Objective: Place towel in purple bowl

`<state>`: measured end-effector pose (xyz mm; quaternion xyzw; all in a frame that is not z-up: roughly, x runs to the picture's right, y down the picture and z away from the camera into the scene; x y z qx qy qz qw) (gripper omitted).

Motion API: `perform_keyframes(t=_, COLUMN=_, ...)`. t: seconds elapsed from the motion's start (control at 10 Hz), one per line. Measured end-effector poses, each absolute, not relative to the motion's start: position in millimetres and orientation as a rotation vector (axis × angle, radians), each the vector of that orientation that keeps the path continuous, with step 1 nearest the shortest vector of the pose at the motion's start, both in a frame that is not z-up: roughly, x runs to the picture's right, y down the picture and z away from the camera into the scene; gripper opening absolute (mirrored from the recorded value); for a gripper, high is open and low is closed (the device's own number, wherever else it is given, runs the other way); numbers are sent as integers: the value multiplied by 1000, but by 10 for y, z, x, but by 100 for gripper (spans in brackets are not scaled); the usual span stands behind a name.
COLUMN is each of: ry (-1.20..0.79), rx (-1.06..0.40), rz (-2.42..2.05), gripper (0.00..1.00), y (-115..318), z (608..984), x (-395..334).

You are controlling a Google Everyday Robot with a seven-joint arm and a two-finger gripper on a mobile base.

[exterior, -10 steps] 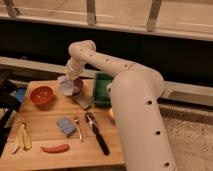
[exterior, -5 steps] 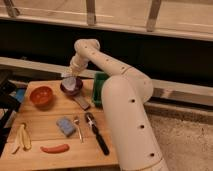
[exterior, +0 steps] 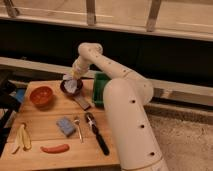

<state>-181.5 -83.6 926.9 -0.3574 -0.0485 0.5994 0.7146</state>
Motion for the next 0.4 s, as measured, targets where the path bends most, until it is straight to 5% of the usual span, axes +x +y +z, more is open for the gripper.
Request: perform_keyframes(t=0.4, ry=-106, rx=-791, rz=1331, gripper=52, y=-837, z=9272, x=-1788)
